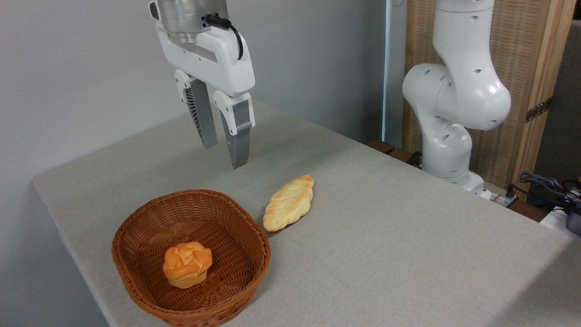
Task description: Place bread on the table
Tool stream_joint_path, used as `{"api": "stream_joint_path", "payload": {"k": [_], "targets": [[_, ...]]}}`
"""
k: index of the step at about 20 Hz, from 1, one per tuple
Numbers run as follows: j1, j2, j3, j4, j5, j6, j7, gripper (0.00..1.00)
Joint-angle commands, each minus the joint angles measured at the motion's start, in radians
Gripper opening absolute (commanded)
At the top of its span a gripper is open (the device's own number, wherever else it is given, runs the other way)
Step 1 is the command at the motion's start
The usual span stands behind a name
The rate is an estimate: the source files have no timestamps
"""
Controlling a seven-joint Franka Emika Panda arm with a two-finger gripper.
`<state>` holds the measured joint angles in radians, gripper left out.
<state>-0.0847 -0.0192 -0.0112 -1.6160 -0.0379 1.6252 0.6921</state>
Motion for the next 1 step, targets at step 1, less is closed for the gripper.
{"api": "stream_joint_path", "payload": {"k": [1], "targets": [[-0.020,0.007,0.017,0.025,0.016,-0.036,-0.011,1.00]]}}
